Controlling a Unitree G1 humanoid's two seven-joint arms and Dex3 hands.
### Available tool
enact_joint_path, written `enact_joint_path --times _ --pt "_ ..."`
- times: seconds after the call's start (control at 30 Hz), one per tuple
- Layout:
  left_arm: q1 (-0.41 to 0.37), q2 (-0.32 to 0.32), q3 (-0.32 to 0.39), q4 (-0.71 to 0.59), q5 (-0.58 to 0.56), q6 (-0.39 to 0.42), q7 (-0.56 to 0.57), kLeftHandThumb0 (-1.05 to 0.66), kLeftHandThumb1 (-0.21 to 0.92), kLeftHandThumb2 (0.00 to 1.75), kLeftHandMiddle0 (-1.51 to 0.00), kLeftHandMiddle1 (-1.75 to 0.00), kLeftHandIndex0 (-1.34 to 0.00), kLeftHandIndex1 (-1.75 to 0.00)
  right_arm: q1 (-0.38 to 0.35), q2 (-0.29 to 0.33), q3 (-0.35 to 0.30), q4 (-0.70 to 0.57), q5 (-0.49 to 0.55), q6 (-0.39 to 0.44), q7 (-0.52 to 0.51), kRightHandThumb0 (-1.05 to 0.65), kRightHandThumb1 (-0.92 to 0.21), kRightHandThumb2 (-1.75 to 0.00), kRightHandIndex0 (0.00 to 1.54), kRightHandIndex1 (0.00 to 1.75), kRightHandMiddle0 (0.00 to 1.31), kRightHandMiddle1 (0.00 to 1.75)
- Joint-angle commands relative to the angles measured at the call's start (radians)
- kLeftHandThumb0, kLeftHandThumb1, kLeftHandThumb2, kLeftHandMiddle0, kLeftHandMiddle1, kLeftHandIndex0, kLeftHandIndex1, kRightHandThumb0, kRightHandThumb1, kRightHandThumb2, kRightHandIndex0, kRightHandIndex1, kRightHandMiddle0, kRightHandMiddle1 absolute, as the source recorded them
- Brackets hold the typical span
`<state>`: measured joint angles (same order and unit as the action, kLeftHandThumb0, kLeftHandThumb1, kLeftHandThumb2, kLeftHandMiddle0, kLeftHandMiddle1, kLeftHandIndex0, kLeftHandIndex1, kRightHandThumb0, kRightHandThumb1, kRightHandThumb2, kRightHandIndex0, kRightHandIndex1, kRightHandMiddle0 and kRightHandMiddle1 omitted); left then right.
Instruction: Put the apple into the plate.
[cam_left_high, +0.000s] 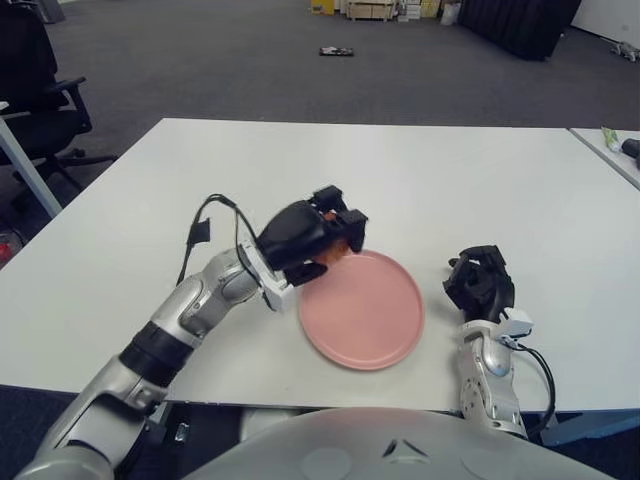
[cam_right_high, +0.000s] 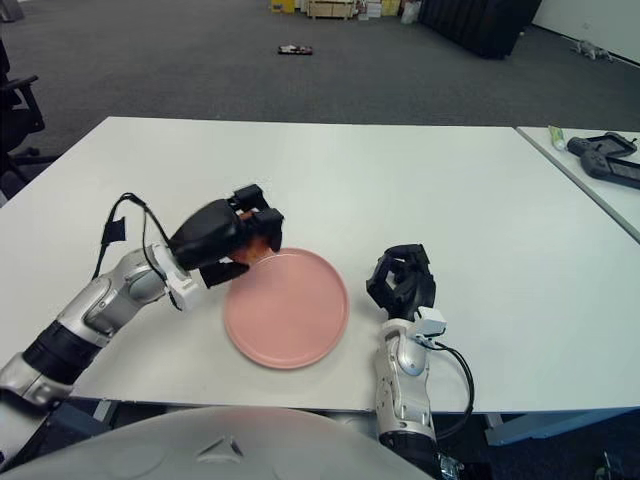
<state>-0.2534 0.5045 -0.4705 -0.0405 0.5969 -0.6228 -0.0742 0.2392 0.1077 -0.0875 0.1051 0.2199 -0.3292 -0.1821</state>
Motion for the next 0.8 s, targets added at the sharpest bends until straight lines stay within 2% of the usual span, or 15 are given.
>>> enact_joint_path --times 0.0,0.17,0.5,0.6,0.77 --pt "-0.068 -0.007 -0.025 0.049 -0.001 -0.066 -0.047 0.0 0.08 1.57 -0.82 -1.65 -0.57 -1.75 0.001 0.046 -0.004 0.018 0.009 0.027 0.001 -0.42 -0.53 -1.06 1.08 1.75 0.45 1.75" --pt "-0.09 -0.021 -0.059 0.098 0.058 -0.133 -0.065 0.0 0.09 1.56 -0.81 -1.66 -0.56 -1.75 0.002 0.044 -0.006 0.018 0.003 0.027 0.0 -0.42 -0.52 -1.06 1.08 1.75 0.45 1.75" --pt "-0.107 -0.052 -0.102 0.162 0.064 -0.195 -0.13 0.0 0.11 1.54 -0.79 -1.67 -0.54 -1.75 0.007 0.045 -0.004 0.007 0.0 0.036 -0.004 -0.42 -0.52 -1.07 1.08 1.75 0.46 1.75" --pt "-0.096 -0.09 -0.14 0.22 0.158 -0.219 -0.073 0.0 0.11 1.54 -0.79 -1.67 -0.54 -1.75 0.008 0.044 -0.003 0.003 -0.007 0.042 -0.008 -0.42 -0.51 -1.08 1.08 1.75 0.46 1.75" --pt "-0.086 -0.109 -0.152 0.276 0.209 -0.244 -0.019 0.0 0.08 1.57 -0.8 -1.69 -0.56 -1.75 0.01 0.047 0.0 0.0 -0.013 0.044 -0.013 -0.42 -0.51 -1.08 1.08 1.75 0.46 1.75"
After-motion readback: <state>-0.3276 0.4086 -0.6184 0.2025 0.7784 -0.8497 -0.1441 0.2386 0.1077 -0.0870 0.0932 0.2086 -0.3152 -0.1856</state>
